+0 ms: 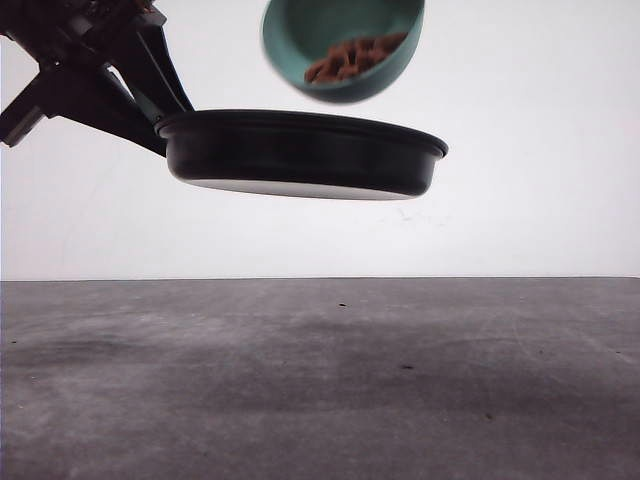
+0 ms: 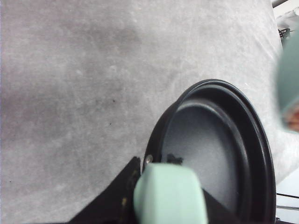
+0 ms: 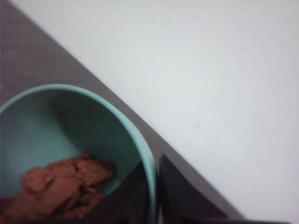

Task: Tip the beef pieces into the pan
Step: 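Tilt the bowl over the held pan with the right gripper, pouring cubes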

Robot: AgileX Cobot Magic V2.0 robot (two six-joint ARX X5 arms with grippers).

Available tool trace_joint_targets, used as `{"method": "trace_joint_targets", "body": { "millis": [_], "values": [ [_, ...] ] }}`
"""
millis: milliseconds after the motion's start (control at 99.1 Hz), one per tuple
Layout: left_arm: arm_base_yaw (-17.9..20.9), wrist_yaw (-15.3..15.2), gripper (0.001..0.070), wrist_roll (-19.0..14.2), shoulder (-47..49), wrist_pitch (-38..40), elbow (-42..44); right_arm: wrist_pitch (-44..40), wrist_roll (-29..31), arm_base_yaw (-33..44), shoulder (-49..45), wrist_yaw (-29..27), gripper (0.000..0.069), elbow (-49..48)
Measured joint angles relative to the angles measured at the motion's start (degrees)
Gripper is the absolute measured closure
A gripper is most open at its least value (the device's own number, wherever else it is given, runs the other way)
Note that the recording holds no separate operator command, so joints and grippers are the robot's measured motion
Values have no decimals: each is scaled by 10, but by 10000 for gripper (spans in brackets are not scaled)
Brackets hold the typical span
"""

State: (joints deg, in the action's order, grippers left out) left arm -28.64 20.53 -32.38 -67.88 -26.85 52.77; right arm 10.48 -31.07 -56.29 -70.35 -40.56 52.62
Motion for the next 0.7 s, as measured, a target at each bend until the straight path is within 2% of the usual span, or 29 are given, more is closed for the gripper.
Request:
{"method": "trace_joint_targets", "body": {
  "millis": [202, 414, 696],
  "values": [
    [0, 0, 660, 0, 0, 0, 11, 76, -108, -17, -18, -7, 675, 0],
    [9, 0, 660, 0, 0, -1, 36, 93, -188, -25, -18, 7, 675, 0],
    [22, -1, 660, 0, -1, -3, 55, 174, -304, -25, -18, 26, 675, 0]
  ]
}}
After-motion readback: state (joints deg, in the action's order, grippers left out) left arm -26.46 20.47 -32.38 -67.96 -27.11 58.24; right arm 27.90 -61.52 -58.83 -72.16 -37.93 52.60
